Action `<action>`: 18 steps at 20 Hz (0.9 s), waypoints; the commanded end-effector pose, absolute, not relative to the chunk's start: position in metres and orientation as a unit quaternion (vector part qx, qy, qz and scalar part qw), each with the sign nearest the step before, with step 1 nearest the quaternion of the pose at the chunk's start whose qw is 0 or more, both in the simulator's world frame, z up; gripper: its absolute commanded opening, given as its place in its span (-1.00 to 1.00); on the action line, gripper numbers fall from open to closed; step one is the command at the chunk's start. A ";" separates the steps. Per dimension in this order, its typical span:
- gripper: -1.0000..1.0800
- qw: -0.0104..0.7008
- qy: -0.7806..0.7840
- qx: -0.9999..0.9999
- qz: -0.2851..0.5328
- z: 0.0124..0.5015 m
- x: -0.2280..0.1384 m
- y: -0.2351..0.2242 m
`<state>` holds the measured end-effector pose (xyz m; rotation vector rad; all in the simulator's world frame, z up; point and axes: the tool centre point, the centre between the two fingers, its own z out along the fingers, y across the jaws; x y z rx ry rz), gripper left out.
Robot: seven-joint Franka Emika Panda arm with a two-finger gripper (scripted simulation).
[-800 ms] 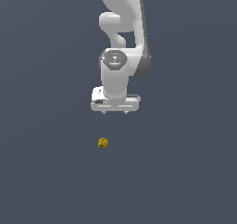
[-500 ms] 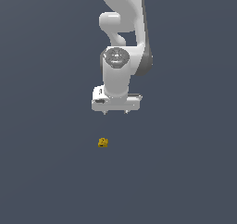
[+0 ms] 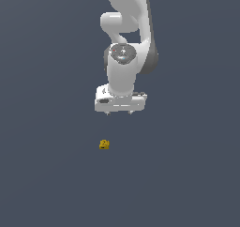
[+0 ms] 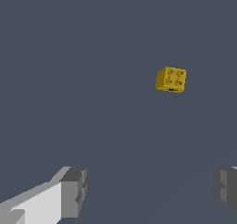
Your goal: Pick up the object and move it to a goal position.
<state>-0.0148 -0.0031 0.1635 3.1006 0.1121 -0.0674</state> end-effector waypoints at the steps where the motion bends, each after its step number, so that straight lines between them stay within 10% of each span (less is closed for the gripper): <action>1: 0.92 0.019 0.042 0.999 -0.022 0.163 -0.014 -0.004; 18: 0.92 0.018 0.182 0.983 -0.023 0.146 0.006 -0.016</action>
